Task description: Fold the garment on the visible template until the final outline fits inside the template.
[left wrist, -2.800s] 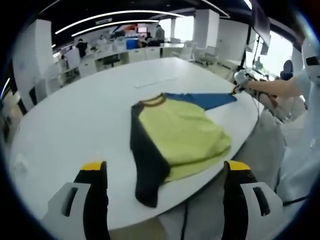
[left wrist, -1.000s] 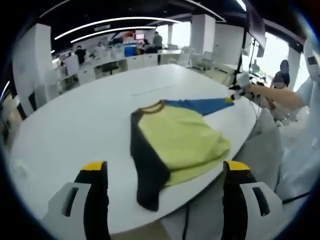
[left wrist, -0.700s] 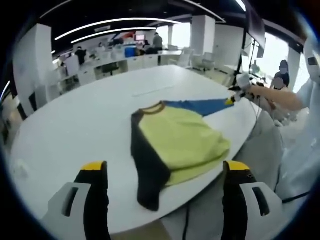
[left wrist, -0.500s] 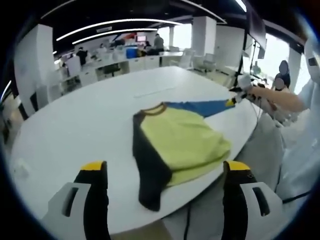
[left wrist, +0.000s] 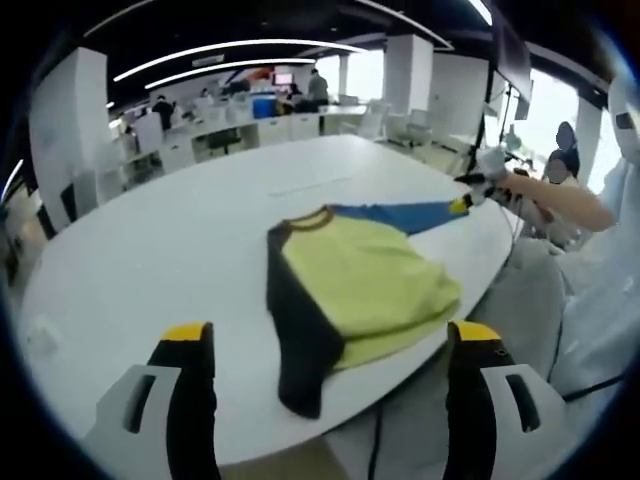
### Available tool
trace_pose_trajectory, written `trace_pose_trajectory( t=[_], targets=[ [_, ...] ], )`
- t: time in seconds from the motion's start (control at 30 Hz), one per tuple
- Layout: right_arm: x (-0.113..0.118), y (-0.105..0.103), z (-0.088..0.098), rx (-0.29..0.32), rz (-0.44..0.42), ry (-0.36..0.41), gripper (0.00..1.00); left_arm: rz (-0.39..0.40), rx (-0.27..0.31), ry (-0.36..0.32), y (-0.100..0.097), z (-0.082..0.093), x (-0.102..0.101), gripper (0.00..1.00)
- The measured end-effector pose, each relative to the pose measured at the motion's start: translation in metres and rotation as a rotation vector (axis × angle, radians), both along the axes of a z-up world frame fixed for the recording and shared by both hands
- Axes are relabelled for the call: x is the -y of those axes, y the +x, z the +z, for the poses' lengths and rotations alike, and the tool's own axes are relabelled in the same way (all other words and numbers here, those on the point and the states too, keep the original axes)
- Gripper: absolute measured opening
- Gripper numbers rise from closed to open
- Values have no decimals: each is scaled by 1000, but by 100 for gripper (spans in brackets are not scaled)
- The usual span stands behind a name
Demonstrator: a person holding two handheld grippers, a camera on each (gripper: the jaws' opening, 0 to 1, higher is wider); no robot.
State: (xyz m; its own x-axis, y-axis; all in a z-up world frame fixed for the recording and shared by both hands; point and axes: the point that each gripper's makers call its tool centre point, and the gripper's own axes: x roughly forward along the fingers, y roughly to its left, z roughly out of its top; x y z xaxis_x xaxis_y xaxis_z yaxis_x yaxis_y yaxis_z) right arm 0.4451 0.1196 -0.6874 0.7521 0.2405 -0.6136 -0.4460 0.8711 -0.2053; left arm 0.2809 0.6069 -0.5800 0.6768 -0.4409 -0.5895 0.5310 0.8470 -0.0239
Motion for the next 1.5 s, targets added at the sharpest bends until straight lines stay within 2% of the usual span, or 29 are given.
trace_pose_trajectory(
  t=[0.33,0.47,0.57,0.83,1.5],
  targets=[
    [-41,-19,17,19,81,30,100,-2,11,-2,-1,3,-1,95],
    [-57,-26,31,46,106,37,100,1,13,-6,-3,2,-2,95],
    [-68,-28,46,105,130,35,100,2,14,-8,-4,2,-3,96],
    [-103,-49,67,116,187,68,100,0,16,-17,-5,1,-5,98],
    [-136,-86,85,129,237,75,100,12,-8,-37,-13,-7,-10,100]
  ],
)
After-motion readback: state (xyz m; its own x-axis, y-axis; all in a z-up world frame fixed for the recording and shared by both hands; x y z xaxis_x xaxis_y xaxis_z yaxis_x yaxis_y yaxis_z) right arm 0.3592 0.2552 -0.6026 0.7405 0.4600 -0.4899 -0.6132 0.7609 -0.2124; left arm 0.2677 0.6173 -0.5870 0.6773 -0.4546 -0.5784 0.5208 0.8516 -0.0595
